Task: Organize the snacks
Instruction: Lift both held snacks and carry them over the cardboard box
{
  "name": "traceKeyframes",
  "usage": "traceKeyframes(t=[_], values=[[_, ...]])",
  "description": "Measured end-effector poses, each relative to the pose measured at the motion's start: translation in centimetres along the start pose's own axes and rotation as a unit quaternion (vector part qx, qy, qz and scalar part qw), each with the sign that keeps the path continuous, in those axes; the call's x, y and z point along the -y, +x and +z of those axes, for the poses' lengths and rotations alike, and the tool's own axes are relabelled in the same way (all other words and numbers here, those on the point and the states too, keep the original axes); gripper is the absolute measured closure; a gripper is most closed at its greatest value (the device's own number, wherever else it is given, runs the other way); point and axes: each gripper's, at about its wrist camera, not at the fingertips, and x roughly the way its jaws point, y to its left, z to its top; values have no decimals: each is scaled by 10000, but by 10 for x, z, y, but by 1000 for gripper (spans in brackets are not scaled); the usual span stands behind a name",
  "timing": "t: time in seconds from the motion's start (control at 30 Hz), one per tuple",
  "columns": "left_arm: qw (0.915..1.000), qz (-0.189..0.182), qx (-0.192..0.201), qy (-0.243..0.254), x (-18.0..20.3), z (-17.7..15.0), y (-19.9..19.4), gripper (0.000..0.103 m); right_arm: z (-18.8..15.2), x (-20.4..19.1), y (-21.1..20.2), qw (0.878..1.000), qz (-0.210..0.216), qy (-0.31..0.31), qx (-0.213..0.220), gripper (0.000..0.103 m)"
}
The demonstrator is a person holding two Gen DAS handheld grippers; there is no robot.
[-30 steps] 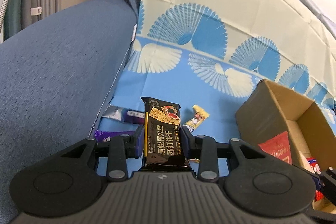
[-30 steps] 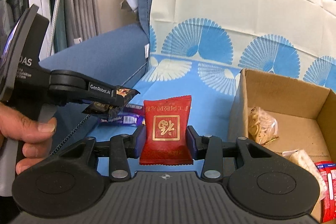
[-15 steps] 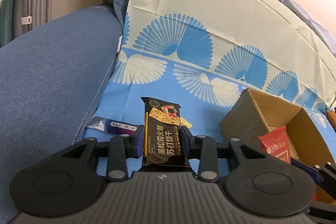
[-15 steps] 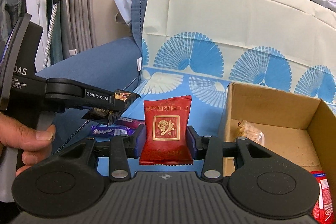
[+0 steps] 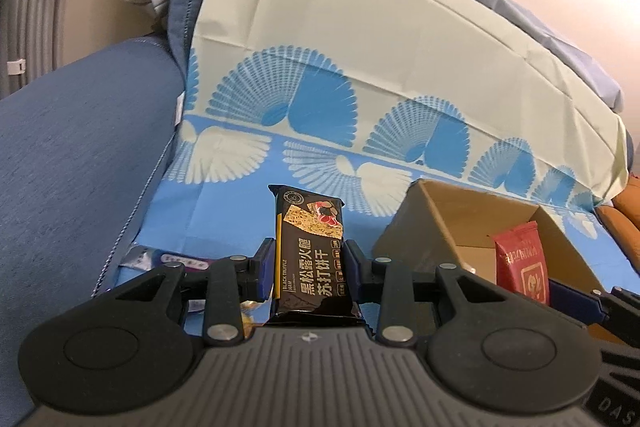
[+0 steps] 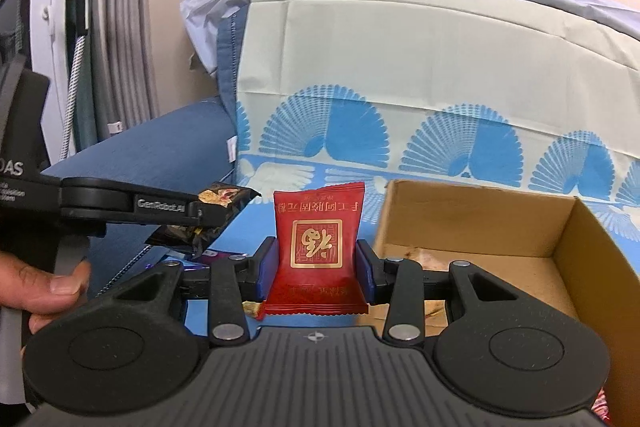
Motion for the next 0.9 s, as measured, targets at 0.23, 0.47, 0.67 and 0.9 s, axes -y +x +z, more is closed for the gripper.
traceKeyframes(t=[0.23, 0.47, 0.67, 0.9], values=[[9997, -230, 73, -6, 12, 0, 1, 64, 0, 27, -7, 9997, -203, 117, 100, 60], [9991, -415, 120, 22, 26, 0, 3, 64, -2, 54, -14, 9985, -450, 271, 153, 60], [9984, -545, 124, 87, 38, -1, 5, 64, -5, 76, -20, 9963, -715, 455, 150, 60], [9975, -654, 213, 143, 50, -2, 5, 64, -6, 100, -25, 9914, -1094, 688, 204, 60]])
